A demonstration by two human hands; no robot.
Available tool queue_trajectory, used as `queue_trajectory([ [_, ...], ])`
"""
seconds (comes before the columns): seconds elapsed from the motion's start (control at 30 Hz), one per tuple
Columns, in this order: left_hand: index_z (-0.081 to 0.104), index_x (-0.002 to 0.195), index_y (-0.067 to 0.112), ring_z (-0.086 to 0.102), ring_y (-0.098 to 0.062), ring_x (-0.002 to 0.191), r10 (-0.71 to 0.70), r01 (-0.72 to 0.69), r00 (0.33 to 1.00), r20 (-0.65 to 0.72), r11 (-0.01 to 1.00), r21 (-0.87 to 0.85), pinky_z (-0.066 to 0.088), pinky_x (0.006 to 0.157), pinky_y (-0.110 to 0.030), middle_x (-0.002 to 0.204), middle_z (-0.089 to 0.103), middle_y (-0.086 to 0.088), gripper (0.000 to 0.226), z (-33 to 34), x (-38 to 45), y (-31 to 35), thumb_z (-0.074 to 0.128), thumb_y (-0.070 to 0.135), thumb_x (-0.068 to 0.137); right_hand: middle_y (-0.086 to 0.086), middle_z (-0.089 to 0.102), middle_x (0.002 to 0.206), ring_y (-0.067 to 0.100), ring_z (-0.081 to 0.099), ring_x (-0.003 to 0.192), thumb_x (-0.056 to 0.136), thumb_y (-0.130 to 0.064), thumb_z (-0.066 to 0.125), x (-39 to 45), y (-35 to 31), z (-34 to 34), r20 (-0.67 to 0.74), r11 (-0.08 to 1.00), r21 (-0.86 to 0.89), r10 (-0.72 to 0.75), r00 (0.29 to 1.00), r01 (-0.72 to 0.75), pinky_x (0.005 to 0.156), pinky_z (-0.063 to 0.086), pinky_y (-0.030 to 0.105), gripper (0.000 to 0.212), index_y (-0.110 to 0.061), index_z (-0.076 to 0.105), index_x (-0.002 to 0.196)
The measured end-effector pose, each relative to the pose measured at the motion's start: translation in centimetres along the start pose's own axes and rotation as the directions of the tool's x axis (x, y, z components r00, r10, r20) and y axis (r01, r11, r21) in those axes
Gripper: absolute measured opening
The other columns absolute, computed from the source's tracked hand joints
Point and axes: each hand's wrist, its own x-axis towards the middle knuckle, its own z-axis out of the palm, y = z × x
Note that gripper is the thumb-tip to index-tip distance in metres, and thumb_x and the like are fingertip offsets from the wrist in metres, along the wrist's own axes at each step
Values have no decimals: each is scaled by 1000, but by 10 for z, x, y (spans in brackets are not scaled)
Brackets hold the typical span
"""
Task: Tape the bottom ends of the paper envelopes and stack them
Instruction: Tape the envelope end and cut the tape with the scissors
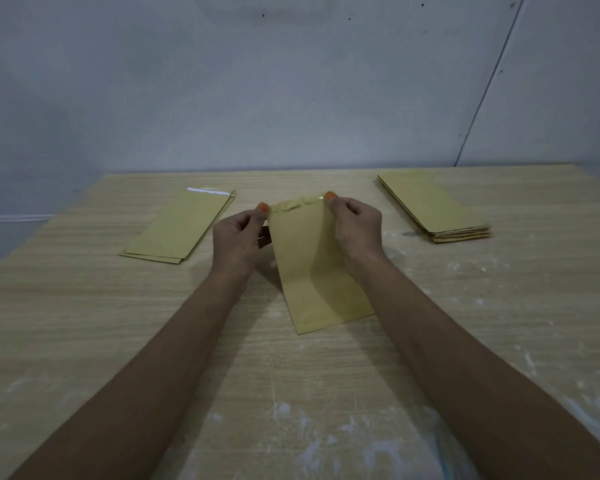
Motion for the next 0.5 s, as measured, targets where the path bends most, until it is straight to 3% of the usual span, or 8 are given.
queue_trajectory([
  [0.07,74,84,9,68,-19,71,13,-13,1000,12,1000,20,59,70,-27,82,72,-11,27,2,-2,1,57,22,101,-18,53,57,4,46,63,94,-30,66,1,1,0,-4,1000,-9,-16,1000,15,60,37,21,26,-19,69,70],
  [0.2,73,87,4,66,-12,66,42,-45,998,41,997,69,56,64,-23,77,70,-7,27,6,-8,4,58,22,100,-17,56,59,6,50,67,94,-29,65,2,3,-1,-3,999,-12,-52,999,52,65,40,22,27,-20,70,69],
  [0.3,73,91,3,65,-9,69,89,-97,994,67,988,120,55,64,-22,82,69,-10,20,4,-8,0,62,19,98,-12,49,57,10,45,64,96,-28,63,2,4,0,27,998,-28,-48,998,49,62,36,25,34,-19,61,62],
  [0.4,71,86,6,62,-12,70,39,-48,995,91,994,99,54,66,-24,78,66,-4,23,1,-6,1,60,21,99,3,44,68,13,41,65,94,-32,64,-1,1,0,79,999,-4,-32,996,32,60,33,27,30,-15,58,71],
  [0.5,63,75,14,60,-13,67,-84,83,995,46,996,32,51,63,-27,70,61,0,27,4,-6,6,56,22,99,3,51,70,10,46,63,91,-34,69,-3,0,-2,150,995,-8,-93,984,95,55,39,18,29,-12,65,74],
])
